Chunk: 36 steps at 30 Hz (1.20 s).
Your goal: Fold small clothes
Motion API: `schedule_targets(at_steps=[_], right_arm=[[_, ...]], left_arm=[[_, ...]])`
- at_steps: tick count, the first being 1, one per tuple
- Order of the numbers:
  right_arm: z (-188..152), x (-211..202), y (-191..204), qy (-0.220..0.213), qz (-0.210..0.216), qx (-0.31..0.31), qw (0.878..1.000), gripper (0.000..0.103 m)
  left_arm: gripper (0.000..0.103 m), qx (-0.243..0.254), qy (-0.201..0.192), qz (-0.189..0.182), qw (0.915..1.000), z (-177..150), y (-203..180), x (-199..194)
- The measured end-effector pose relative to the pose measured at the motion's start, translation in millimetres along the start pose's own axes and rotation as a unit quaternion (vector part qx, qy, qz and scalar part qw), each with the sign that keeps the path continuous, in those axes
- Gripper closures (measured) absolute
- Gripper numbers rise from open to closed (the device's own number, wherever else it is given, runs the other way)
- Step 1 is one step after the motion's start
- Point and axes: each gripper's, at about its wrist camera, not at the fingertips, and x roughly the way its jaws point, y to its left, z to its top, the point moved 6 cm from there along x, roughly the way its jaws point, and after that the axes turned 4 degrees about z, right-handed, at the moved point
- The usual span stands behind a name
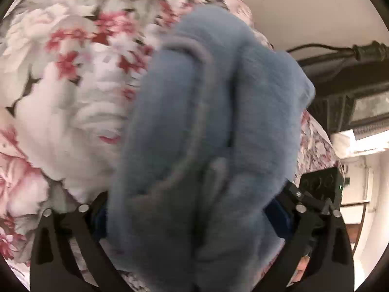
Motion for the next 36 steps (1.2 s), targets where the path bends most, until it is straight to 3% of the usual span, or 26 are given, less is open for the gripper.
schedule_targets(at_steps=[9, 19, 29, 36], right_arm=[[-0.4, -6.7, 34.5, -0.006, -0.030, -0.026, 0.999, 0.051], [-3.9, -45.8, 70.1, -0.025, -0.012, -0.043, 0.999, 0.051], [-32.6, -58.0, 156.6, -0.024, 0.028, -0.084, 0.996, 0.051], [-72.7, -32.1, 231.5, -0.005, 0.057, -0.117, 0.991, 0.051]], left_arm=[[0.030, 0.026, -0.023, 0.009, 0.9994, 0.9, -9.4, -29.6], [0.033, 0.053, -0.058, -0.005, 0.9969, -12.1, -44.5, -78.4], [0.033, 0.050, -0.132, 0.011, 0.9899, -38.8, -47.6, -182.4], [0.032, 0.025, -0.196, 0.028, 0.9799, -67.0, -7.9, -272.1]])
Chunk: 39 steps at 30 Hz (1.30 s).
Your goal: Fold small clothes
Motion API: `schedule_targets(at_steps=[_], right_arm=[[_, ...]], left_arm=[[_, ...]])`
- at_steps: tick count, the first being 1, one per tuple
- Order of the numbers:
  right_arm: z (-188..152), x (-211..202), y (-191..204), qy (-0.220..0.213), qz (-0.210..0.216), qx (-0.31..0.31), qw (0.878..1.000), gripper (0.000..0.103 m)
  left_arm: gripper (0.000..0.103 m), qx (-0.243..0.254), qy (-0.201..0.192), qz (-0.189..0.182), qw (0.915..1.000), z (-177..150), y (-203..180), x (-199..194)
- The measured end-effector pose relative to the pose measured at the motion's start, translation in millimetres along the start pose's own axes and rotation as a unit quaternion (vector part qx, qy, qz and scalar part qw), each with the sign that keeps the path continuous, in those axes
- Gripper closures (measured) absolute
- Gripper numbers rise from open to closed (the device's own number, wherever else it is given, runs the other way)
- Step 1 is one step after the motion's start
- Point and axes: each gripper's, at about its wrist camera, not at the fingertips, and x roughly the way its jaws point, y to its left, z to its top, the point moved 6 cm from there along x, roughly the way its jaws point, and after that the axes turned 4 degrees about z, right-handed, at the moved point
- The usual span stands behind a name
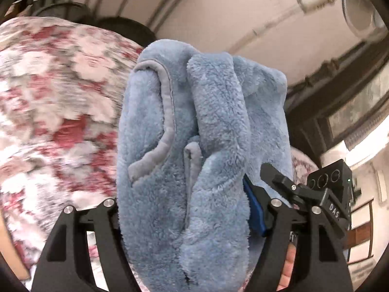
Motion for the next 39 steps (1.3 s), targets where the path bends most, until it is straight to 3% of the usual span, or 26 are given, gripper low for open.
schedule_targets(at_steps=[3, 10, 16, 19, 22, 26, 29, 35, 39], right_arm=[[-20.1, 21.4, 36.9, 0.014, 0.008, -0.048, 0.999, 0.051], [-61.4, 79.8, 103.5, 0.056, 0.067, -0.070, 0.994, 0.051], [-106.6, 150.2, 152.7, 0.117, 0.128, -0.045, 0.984, 0.051], [-134.1, 182.7, 183.2, 0.143, 0.136, -0.053, 0.979, 0.051], [-159.4, 204.9, 206.7, 0.174, 0.161, -0.046, 0.970, 0.051], [-191.7, 236.5, 240.8, 0.205, 0.160, -0.092, 0.961, 0.051], [-211.6, 262.0, 240.5, 0.229, 0.157, -0.085, 0.957, 0.051], [-238.1, 299.8, 223.5, 0.264, 0.118, -0.082, 0.954, 0.051], [-263.7, 323.1, 208.9, 0.284, 0.099, -0.067, 0.951, 0.051]], left_arm=[[0.033, -0.037, -0.021, 0.004, 0.9991, 1.8, 31.8, -40.1], [0.032, -0.079, -0.091, 0.060, 0.9908, 0.8, 87.7, -128.1], [0.034, -0.111, -0.154, 0.141, 0.9717, -6.3, 151.0, -201.7], [0.034, -0.150, -0.159, 0.169, 0.9610, -10.4, 185.4, -239.1], [0.033, -0.159, -0.181, 0.198, 0.9500, -11.3, 211.6, -277.1], [0.032, -0.199, -0.196, 0.192, 0.9407, -26.4, 257.3, -297.5], [0.032, -0.230, -0.216, 0.173, 0.9329, -35.6, 295.9, -307.1], [0.033, -0.250, -0.178, 0.177, 0.9352, -44.3, 346.7, -281.4], [0.032, -0.257, -0.169, 0.210, 0.9279, -52.3, 377.3, -278.6]])
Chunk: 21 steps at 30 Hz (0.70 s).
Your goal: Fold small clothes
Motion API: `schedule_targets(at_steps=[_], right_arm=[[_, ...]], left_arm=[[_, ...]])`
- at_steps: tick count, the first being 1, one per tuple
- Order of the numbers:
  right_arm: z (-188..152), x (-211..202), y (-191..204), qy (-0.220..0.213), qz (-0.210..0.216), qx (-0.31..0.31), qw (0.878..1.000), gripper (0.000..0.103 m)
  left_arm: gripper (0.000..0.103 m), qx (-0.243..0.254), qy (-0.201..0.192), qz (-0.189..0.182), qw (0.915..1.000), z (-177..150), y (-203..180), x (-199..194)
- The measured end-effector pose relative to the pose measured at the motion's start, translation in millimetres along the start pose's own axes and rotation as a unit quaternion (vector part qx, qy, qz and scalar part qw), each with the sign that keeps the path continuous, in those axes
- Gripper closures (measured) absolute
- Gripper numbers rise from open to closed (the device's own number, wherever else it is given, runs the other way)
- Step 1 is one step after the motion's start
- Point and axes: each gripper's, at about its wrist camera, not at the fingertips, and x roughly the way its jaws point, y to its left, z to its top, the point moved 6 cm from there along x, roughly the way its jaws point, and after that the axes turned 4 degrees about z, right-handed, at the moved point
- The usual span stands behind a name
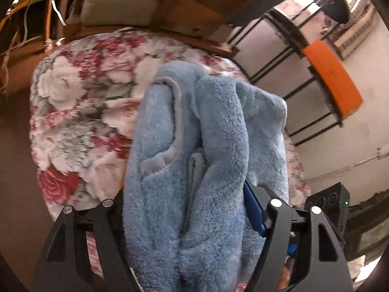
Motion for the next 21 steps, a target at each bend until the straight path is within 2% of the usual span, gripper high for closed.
schedule_targets(at_steps=[1, 2, 3, 4, 7, 11, 14, 16, 18, 19, 21], right_arm=[[-0.3, 7.3, -7.4, 0.004, -0.019, 0.002, 1.000, 0.050], [-0.3, 15.2, -21.0, 0.006, -0.037, 0.014, 0.999, 0.047], [-0.9, 20.0, -30.9, 0.007, -0.043, 0.021, 0.999, 0.046], [-1.5, 24.8, -41.0, 0.006, -0.044, 0.028, 0.999, 0.046], [-1.9, 27.6, -45.2, 0.003, -0.058, 0.027, 0.998, 0.044], [1.1, 26.6, -28.6, 0.006, -0.060, 0.011, 0.998, 0.040], [6.1, 10.3, -4.2, -0.011, -0.067, -0.014, 0.998, 0.039], [16.4, -9.4, 22.2, -0.049, -0.092, -0.077, 0.992, 0.039], [21.2, -21.0, 44.6, -0.062, -0.097, -0.121, 0.986, 0.050], [13.5, -23.2, 57.9, -0.050, -0.097, -0.148, 0.983, 0.055], [-4.2, -18.6, 73.5, -0.023, -0.119, -0.203, 0.972, 0.074]], left_arm=[[0.030, 0.006, 0.001, 0.020, 0.9998, 0.4, 6.6, 5.4], [0.020, 0.020, 0.009, 0.057, 0.9982, -1.2, 13.9, 15.8], [0.004, 0.027, 0.019, 0.089, 0.9955, -4.4, 20.8, 26.6], [0.004, 0.031, 0.026, 0.110, 0.9931, -7.9, 27.5, 37.4], [0.004, -0.006, 0.050, 0.070, 0.9962, -10.1, 38.4, 57.0], [0.004, -0.067, 0.065, 0.023, 0.9954, -6.6, 46.4, 51.3], [0.004, -0.065, 0.032, 0.015, 0.9973, -0.1, 41.3, 22.8], [0.005, -0.065, -0.011, 0.023, 0.9975, 5.4, 42.8, -5.7], [0.005, -0.069, -0.037, 0.042, 0.9961, 10.4, 48.2, -17.8], [0.005, -0.070, -0.043, 0.057, 0.9950, 12.5, 51.7, -19.4], [0.005, -0.071, -0.036, 0.070, 0.9944, 13.0, 57.5, -12.1]])
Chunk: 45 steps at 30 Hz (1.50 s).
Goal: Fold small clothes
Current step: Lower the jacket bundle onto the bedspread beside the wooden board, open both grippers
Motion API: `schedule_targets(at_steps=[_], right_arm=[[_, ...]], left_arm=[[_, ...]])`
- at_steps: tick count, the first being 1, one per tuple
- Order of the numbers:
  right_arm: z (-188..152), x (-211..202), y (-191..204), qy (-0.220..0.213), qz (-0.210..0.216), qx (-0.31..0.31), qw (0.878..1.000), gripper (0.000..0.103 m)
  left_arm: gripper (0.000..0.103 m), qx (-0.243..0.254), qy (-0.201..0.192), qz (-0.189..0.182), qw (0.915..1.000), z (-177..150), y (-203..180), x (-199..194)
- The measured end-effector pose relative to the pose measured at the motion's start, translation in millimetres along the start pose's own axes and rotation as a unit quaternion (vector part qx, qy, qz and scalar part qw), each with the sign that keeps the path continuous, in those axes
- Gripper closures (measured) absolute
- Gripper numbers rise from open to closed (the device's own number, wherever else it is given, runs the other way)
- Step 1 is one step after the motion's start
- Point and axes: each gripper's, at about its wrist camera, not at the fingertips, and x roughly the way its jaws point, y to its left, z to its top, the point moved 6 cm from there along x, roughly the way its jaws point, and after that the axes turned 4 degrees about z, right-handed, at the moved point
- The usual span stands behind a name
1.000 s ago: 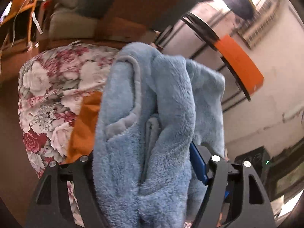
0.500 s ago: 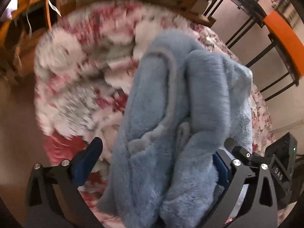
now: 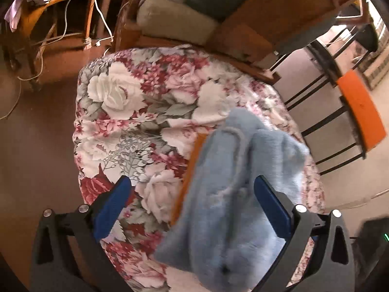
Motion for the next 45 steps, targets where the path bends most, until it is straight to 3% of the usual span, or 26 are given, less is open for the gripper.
schedule_targets(at_steps=[4, 6, 9, 13, 19, 23, 28, 30, 32, 36, 39, 41, 44, 45], right_arm=[[-28.4, 8.6, 25.8, 0.038, -0.032, -0.099, 0.994, 0.078], [-36.3, 18.3, 22.4, 0.054, -0.037, -0.099, 0.993, 0.080], [-57.7, 41.1, 9.1, 0.091, -0.029, -0.072, 0.993, 0.083], [-63.1, 58.8, 0.7, 0.106, -0.030, -0.073, 0.991, 0.096], [-64.4, 76.7, -5.1, 0.108, -0.050, -0.085, 0.989, 0.101], [-63.5, 76.5, 0.2, 0.110, -0.056, -0.080, 0.989, 0.101], [-61.0, 60.5, 9.6, 0.103, -0.042, -0.071, 0.991, 0.093], [-58.2, 48.4, 18.5, 0.090, -0.038, -0.085, 0.992, 0.079], [-53.1, 34.4, 25.9, 0.070, -0.028, -0.091, 0.993, 0.073], [-47.2, 9.0, 31.0, 0.041, -0.012, -0.082, 0.996, 0.073], [-48.0, 0.5, 26.0, 0.036, -0.019, -0.076, 0.996, 0.072], [-51.7, 6.4, 20.1, 0.047, -0.038, -0.075, 0.995, 0.065], [-62.7, 24.3, 5.5, 0.078, -0.055, -0.066, 0.993, 0.065], [-64.5, 26.8, 3.4, 0.081, -0.055, -0.061, 0.993, 0.065]], left_arm=[[0.005, 0.005, -0.026, -0.030, 0.9992, 6.5, -11.0, -13.8], [0.005, 0.043, -0.039, 0.028, 0.9980, 10.1, -15.2, -11.3], [0.004, 0.040, 0.019, 0.065, 0.9969, -3.1, -1.8, 26.5], [0.004, -0.028, 0.060, 0.057, 0.9962, -2.3, 34.2, 57.9], [0.004, 0.005, 0.048, 0.090, 0.9947, -2.7, 34.0, 74.5], [0.004, -0.044, 0.061, 0.056, 0.9956, -5.4, 43.5, 71.9], [0.004, -0.039, 0.022, 0.059, 0.9972, -7.3, 39.2, 26.8], [0.005, -0.035, 0.003, 0.067, 0.9971, -10.0, 36.0, 7.9], [0.005, -0.034, -0.010, 0.071, 0.9969, -15.9, 35.8, -11.8], [0.005, -0.030, -0.031, 0.064, 0.9970, -26.0, 27.3, -45.4], [0.005, -0.001, -0.025, 0.073, 0.9970, -39.2, 20.6, -55.7], [0.005, 0.033, -0.015, 0.121, 0.9919, -44.9, 18.7, -42.7], [0.004, 0.059, 0.023, 0.196, 0.9786, -54.2, 31.5, -10.4], [0.004, 0.059, 0.036, 0.205, 0.9763, -57.1, 34.6, -2.4]])
